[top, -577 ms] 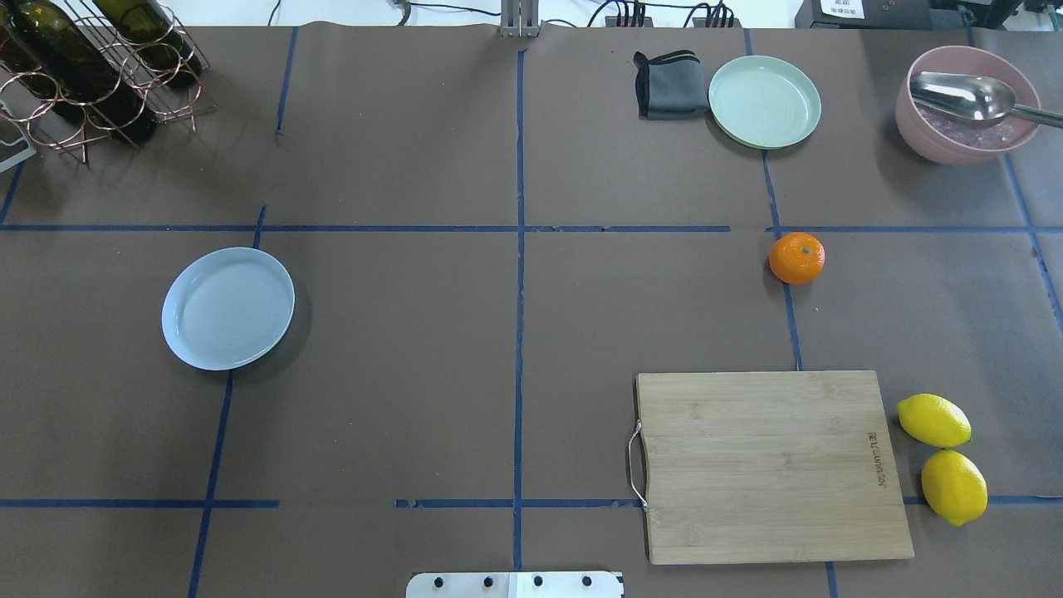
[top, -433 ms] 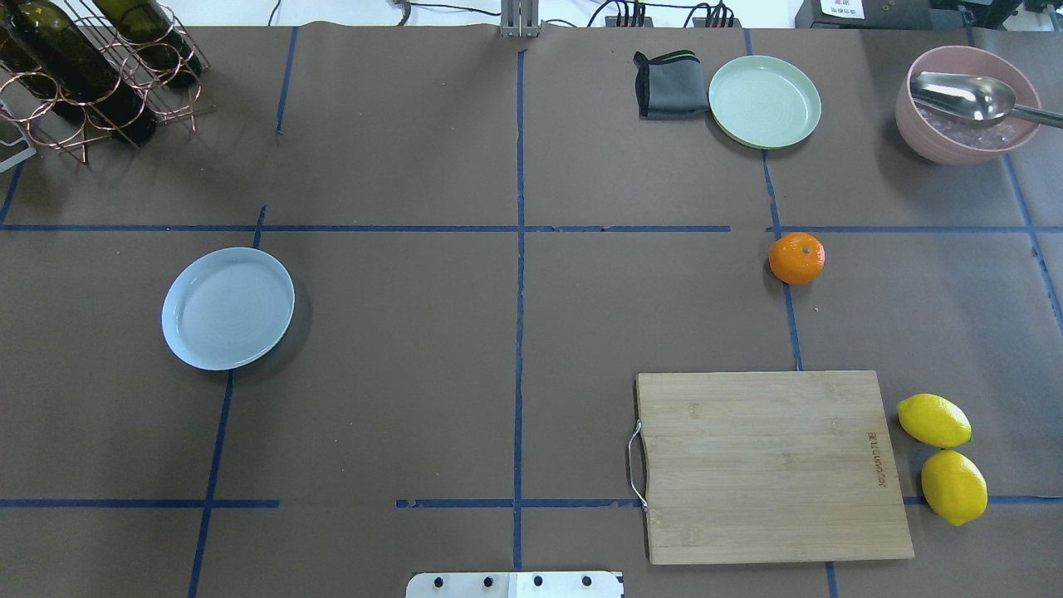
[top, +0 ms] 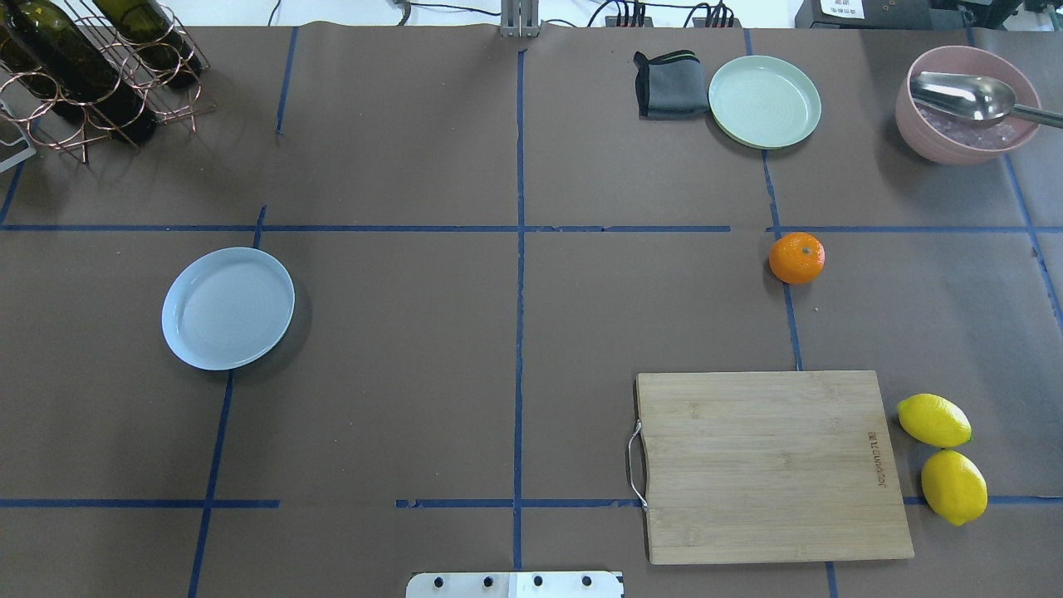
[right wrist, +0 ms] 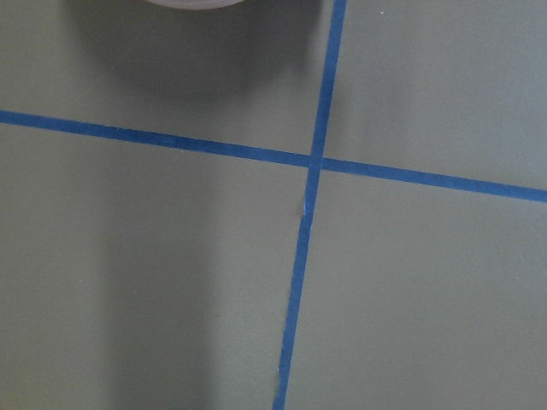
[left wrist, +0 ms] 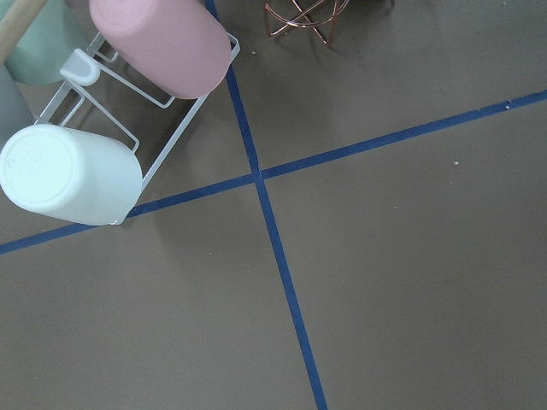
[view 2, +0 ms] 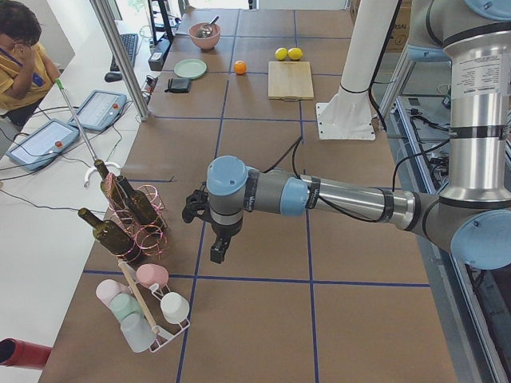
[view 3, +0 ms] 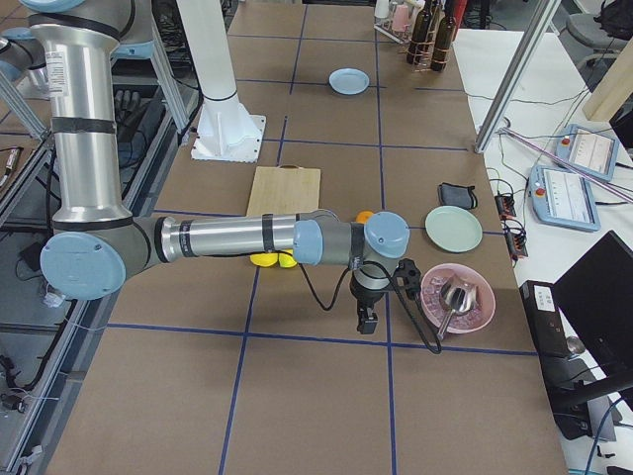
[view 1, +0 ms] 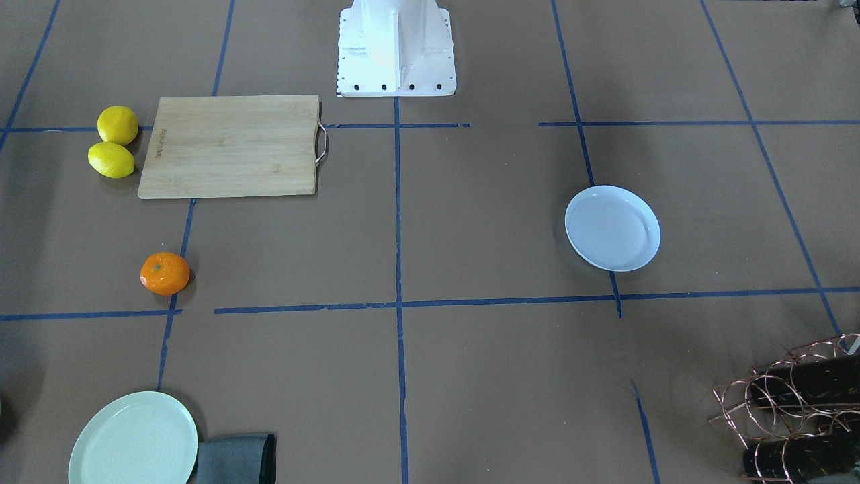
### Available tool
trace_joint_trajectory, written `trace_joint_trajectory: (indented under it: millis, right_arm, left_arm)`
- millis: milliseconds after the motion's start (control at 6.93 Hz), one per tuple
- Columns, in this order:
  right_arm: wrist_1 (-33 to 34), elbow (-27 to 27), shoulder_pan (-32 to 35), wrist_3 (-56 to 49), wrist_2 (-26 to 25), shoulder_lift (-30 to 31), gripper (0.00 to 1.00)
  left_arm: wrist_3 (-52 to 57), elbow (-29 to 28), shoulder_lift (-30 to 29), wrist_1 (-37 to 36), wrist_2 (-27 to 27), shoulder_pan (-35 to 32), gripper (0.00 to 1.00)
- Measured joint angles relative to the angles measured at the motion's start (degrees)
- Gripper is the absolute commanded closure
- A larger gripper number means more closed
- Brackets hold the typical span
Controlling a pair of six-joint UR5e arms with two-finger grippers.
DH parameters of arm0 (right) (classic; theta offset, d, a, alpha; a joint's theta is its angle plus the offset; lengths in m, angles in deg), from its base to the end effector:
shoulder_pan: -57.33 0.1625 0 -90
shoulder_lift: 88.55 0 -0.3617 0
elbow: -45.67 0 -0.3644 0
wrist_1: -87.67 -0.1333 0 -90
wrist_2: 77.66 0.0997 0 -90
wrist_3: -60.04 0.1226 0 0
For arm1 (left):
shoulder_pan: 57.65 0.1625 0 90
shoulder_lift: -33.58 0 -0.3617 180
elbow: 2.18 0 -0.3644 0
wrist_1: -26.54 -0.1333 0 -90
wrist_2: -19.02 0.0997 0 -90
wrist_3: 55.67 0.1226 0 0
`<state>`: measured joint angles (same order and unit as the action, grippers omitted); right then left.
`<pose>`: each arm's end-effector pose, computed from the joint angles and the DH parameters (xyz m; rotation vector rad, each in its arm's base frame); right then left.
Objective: Pick orange to plate
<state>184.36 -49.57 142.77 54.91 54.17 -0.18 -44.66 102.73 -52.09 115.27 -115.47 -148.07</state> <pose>0.0138 -0.4747 0.5715 0.0066 -0.7309 -0.1627 -0.0506 -0.4431 0.5264 0.2312 0.7573 0.2382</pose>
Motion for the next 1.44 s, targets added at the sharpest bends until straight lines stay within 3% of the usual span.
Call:
trace_joint_trajectory:
  millis: [433, 577, 1010, 1443]
  right_arm:
    - [-0.1, -3.7, -1.9, 0.6, 0.2, -2.0, 0.00]
    - [-0.1, -3.7, -2.0, 0.6, 0.3, -3.0, 0.00]
    - [-1.7, -3.7, -5.1, 3.1, 0.9, -5.0, 0.00]
    - [-5.1, -3.3, -7.6, 6.7, 0.9, -5.0, 0.00]
  left_arm:
    - [-1.4, -1.4, -7.1, 4.2, -0.6, 0.2, 0.00]
    - [-6.3, -1.3, -7.9, 6.1, -1.1, 0.9, 0.00]
    - [-31.3, -1.4, -7.6, 18.1, -0.9, 14.8, 0.00]
    - [-47.1, -2.7, -4.2, 29.8, 7.3, 25.8, 0.00]
